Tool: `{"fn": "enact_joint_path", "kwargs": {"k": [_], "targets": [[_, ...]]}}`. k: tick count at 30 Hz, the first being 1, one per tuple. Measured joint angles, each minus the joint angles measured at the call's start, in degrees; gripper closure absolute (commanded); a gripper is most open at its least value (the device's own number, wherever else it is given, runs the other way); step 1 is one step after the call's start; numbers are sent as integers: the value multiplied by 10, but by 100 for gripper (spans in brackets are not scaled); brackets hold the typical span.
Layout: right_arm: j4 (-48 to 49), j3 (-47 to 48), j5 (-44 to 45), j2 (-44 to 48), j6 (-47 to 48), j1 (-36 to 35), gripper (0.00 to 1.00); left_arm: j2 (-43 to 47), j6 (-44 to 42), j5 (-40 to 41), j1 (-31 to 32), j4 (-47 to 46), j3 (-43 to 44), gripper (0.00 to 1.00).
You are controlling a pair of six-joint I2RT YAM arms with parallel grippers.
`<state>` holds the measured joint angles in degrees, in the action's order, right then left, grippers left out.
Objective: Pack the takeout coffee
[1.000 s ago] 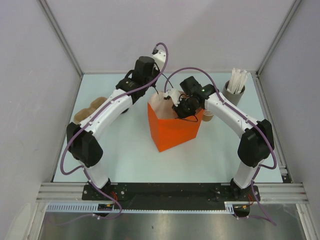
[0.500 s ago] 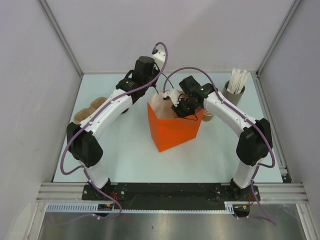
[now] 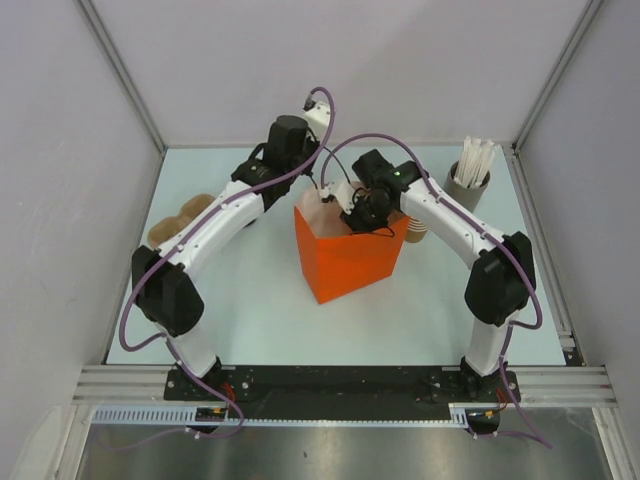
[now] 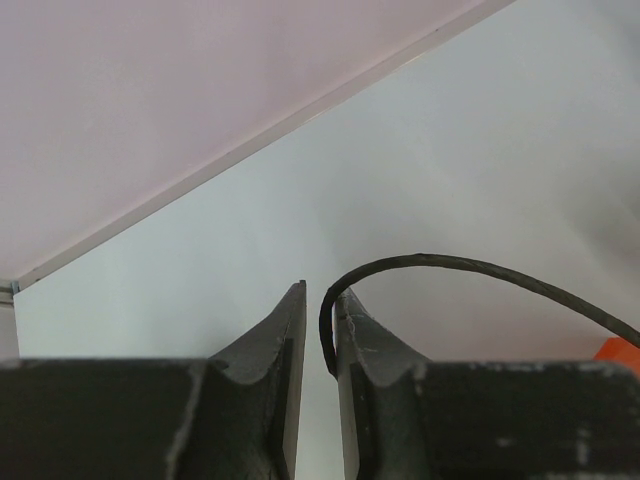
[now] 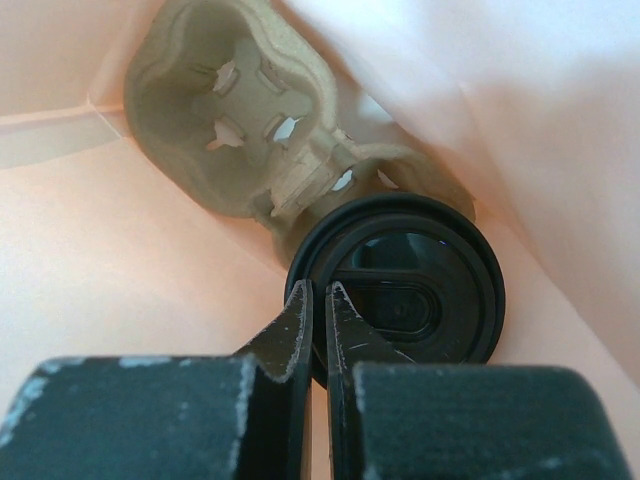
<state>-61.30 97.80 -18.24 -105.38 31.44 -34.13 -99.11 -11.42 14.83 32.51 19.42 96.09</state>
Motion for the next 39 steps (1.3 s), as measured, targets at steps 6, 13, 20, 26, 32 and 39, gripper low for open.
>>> {"fn": "enact_joint_path", "kwargs": {"k": [6,13,20,26,32,39], "targets": [[-10,12,4,-8,3,-3,100,10,0,0,0,-10,-10,78],[-32,26,5,-12,3,1,100,22,0,0,2,-17,-24,79],[-42,25,-3,-12,2,6,100,25,0,0,3,-23,-29,79],[-17,1,-23,-7,-3,7,100,30,-1,0,3,-26,-42,79],[14,-24,-37,3,-12,7,100,35,-1,0,4,-26,-45,79],[45,-39,-36,9,-17,5,100,37,-2,5,6,-27,-45,79]]}}
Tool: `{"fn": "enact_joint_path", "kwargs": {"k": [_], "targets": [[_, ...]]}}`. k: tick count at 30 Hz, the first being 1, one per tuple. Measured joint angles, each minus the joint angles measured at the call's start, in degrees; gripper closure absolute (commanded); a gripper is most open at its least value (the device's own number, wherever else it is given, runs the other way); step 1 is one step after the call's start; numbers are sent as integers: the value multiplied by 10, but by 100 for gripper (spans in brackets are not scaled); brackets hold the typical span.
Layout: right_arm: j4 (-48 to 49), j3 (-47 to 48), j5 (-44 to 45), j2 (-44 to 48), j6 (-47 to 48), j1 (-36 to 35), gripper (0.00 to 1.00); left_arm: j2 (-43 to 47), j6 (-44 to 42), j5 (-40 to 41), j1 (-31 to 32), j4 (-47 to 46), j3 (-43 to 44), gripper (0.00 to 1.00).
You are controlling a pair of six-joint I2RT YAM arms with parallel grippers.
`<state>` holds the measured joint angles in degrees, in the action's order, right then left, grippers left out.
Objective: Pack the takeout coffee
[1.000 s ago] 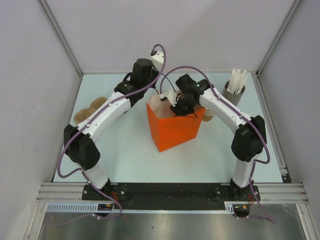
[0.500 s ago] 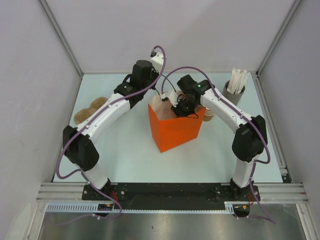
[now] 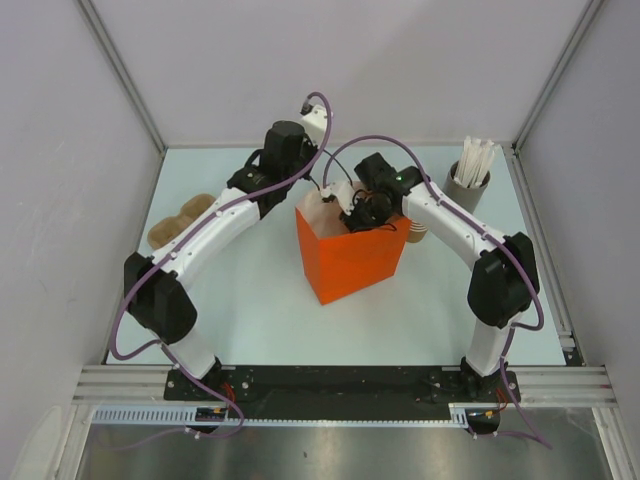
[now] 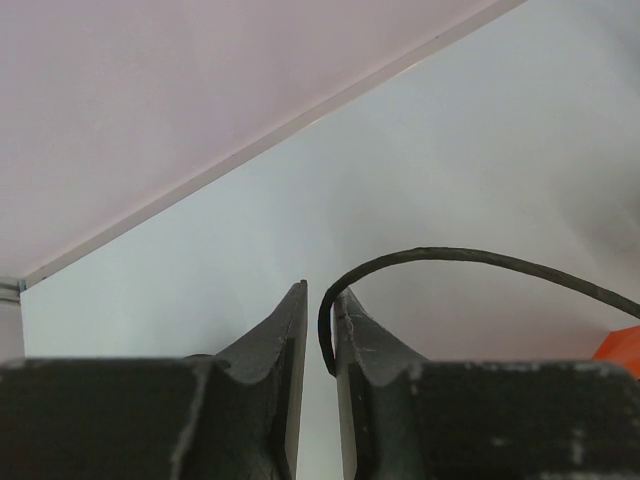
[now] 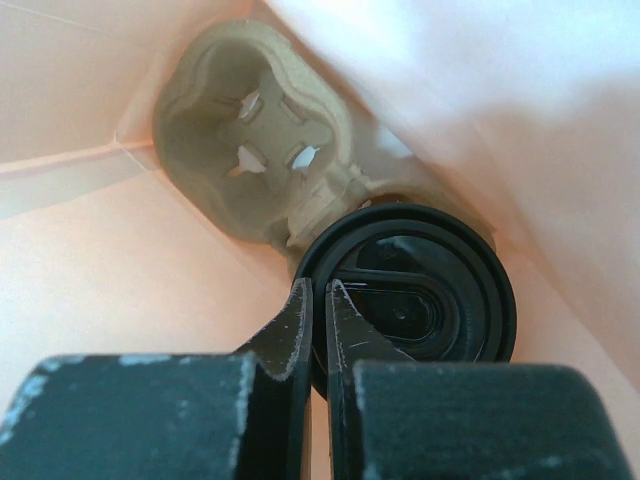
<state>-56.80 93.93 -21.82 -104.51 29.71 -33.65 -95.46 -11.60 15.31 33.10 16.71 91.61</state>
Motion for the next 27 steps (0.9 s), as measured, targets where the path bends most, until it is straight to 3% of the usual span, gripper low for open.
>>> {"fn": "enact_joint_path", "kwargs": {"k": [19,27], "targets": [[27,-16,14,11,-1,-4,100,-11,-4,64,4,3,5,79],[29,-21,16,14,0,-4,100,-15,-4,69,4,-3,5,74]]}}
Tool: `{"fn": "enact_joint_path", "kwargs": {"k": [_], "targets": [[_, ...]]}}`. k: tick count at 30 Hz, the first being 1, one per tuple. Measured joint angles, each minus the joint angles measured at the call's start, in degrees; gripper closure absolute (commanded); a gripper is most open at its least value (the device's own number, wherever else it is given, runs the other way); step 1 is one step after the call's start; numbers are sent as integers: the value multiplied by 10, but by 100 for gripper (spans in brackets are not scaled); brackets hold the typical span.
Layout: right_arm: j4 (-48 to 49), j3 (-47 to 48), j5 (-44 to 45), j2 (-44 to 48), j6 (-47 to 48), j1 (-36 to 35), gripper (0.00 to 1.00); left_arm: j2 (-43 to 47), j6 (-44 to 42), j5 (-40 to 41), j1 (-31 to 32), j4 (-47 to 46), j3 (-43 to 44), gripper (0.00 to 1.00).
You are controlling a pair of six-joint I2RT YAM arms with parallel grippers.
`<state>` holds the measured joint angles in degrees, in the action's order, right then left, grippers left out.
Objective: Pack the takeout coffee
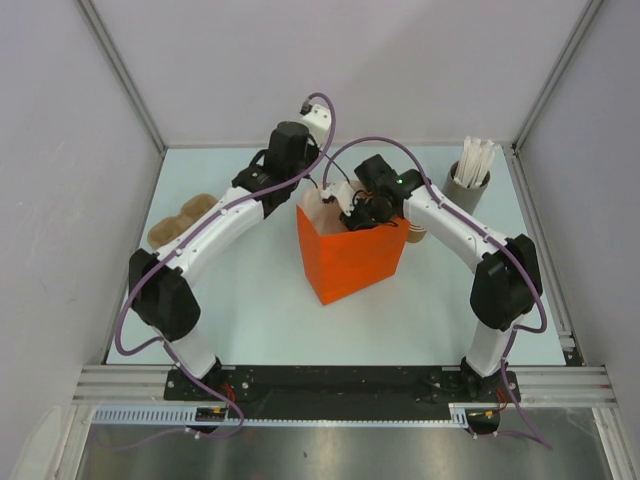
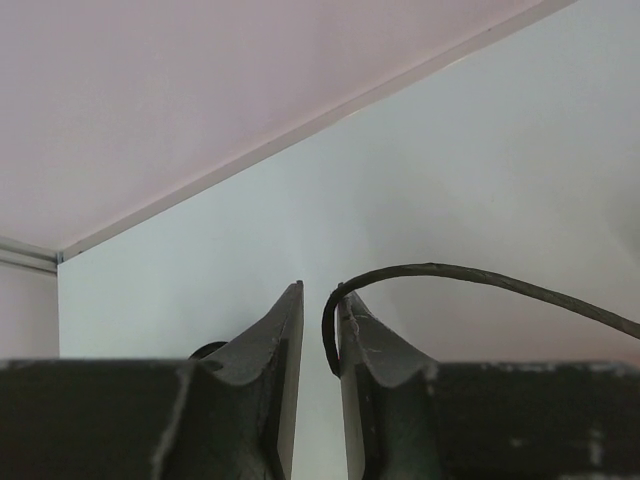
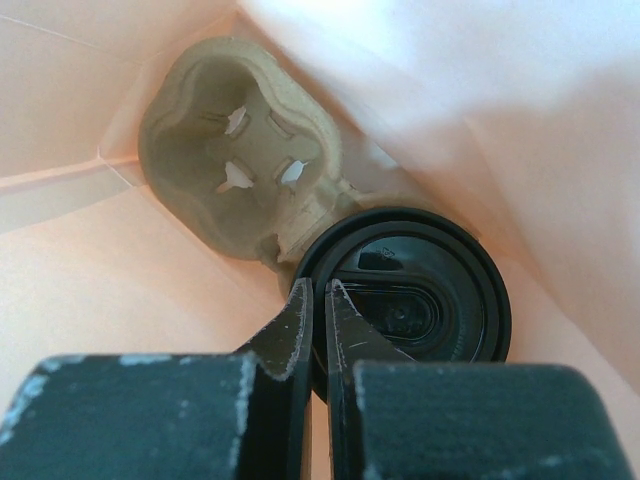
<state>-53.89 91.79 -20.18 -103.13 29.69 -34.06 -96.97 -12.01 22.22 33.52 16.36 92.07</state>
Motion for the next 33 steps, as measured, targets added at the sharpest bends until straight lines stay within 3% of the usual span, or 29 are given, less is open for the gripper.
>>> {"fn": "enact_joint_path", "kwargs": {"k": [10,16,23,33], "targets": [[10,-10,-2,0,2,0,100,20,2,-38,0,-13,0,71],[0,-6,4,2,6,0,93,30,4,-58,0,-13,-5,70],[-28,-6,14,5,10,0,61,31,5,-72,1,-13,-14,67],[-52,3,15,12,14,-1,40,45,4,-85,9,-21,-23,67]]}}
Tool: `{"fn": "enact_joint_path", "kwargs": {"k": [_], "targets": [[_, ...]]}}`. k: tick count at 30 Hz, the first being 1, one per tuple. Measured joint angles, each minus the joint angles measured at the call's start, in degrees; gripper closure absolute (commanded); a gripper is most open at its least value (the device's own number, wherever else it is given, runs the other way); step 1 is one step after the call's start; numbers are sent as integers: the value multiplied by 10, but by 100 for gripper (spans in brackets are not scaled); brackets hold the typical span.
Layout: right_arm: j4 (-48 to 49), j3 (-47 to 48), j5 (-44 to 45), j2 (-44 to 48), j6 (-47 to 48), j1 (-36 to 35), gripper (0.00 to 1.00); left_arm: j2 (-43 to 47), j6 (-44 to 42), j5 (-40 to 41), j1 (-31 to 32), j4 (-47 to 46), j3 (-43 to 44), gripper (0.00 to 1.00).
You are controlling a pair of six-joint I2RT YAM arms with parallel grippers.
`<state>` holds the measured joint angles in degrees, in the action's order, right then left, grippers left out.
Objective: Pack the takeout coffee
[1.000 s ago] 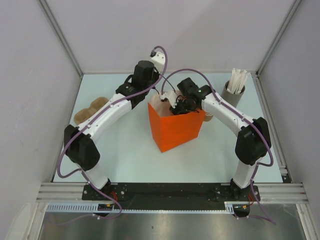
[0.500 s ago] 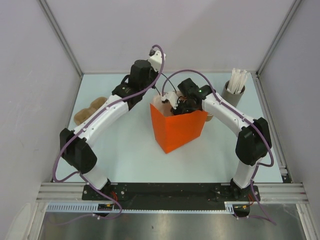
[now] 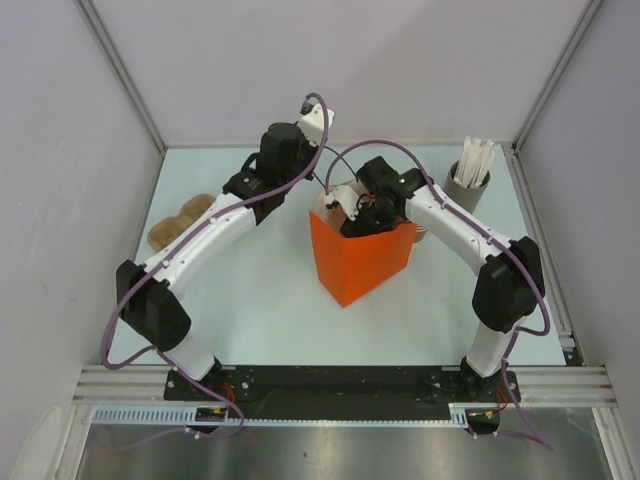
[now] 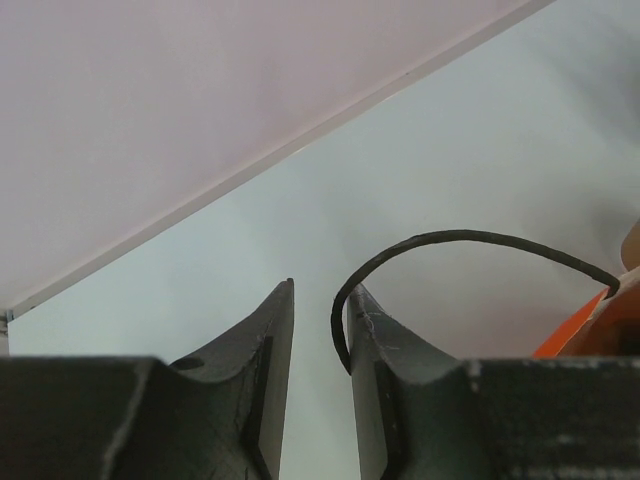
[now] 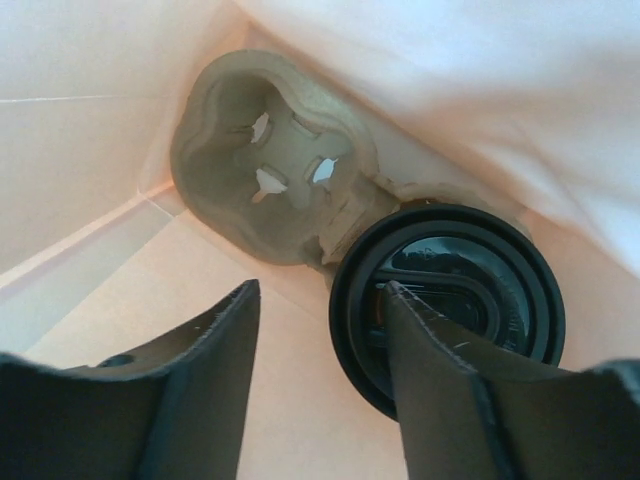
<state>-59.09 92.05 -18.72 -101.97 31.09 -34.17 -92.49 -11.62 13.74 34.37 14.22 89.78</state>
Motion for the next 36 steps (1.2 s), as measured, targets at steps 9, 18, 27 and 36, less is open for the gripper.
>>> {"fn": "enact_joint_path", "kwargs": {"k": [9,18,27,36], "targets": [[-3,22,-10,5,-7,-3,16,4,-4,-6,4,-4,-1,66],[-2,53,-35,27,-17,-4,6,6,-9,-10,4,-5,-3,65],[12,87,-61,60,-30,-7,4,9,-15,-25,6,-4,-10,64],[35,79,-48,66,-37,-19,4,32,-18,-43,8,-12,-19,65]]}}
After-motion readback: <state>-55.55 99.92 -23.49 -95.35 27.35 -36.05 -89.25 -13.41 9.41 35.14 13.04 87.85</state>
